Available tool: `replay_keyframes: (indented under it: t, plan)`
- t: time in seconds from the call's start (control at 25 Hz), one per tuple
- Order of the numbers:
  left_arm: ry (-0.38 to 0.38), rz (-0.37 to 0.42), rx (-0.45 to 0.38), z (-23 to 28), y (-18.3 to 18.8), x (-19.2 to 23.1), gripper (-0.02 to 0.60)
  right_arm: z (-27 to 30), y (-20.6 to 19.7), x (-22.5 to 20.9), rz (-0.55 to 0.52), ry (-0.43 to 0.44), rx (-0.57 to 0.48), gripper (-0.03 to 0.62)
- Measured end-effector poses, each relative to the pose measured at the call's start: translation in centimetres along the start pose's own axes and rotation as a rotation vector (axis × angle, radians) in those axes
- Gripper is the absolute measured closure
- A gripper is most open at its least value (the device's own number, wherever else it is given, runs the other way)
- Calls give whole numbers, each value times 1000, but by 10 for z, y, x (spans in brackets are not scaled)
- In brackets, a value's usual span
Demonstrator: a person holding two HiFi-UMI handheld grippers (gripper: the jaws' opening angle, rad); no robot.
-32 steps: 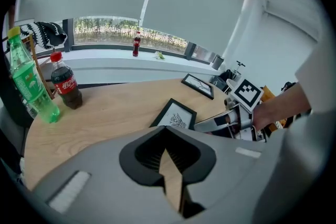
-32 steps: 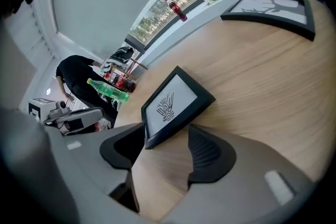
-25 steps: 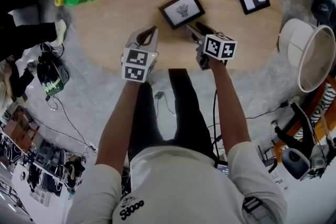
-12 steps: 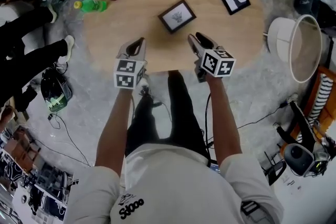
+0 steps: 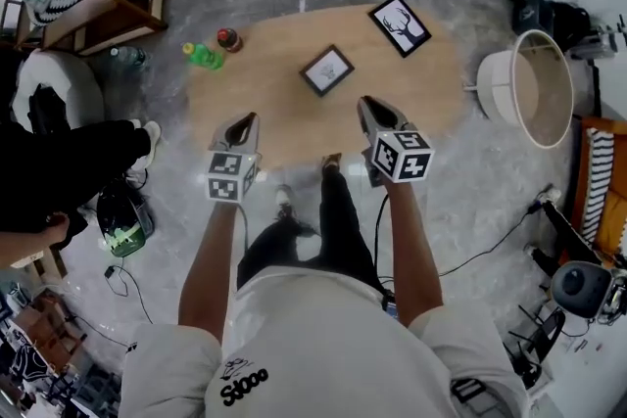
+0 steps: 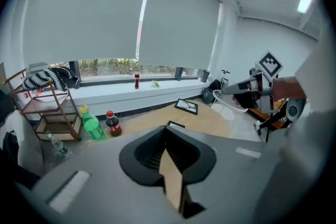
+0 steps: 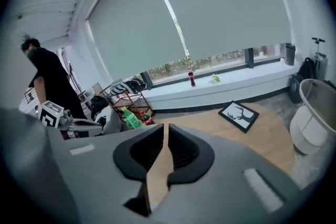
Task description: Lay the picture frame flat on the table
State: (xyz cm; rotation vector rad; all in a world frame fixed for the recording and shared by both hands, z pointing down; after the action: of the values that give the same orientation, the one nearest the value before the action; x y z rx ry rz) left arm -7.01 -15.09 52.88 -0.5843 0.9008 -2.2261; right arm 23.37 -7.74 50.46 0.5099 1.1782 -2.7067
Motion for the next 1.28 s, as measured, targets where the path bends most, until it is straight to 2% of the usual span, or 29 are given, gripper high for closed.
replay_keyframes:
  t: [0.12, 0.32, 0.6, 1.0, 1.28]
  plan:
    - [14, 16, -46, -31, 9, 3, 571, -36, 13, 15, -35, -38, -46, 565]
    - [49, 0, -136, -78, 27, 14, 571, -90, 29, 43, -79, -92, -126, 586]
    - [49, 70, -248, -131, 59, 3, 571, -162, 33, 80, -114, -139, -226, 590]
    - [10, 203, -350, -213, 84, -20, 571, -235, 48, 163, -257, -91, -369, 591]
    - [-19, 281, -453, -265, 105, -41, 571, -282, 57, 209, -364, -111, -442, 591]
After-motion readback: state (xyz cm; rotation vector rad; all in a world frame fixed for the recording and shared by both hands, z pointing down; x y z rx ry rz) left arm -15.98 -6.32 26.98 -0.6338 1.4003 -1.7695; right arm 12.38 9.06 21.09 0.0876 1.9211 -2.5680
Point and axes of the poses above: the fingertips, and each gripper's own axes: z forward along the fingers, x to its left, y out of its top, the point moved 9 cm from there along -z, backward along the fingers, and after that the axes turned 3 degrees about x, right-handed, at the moved point
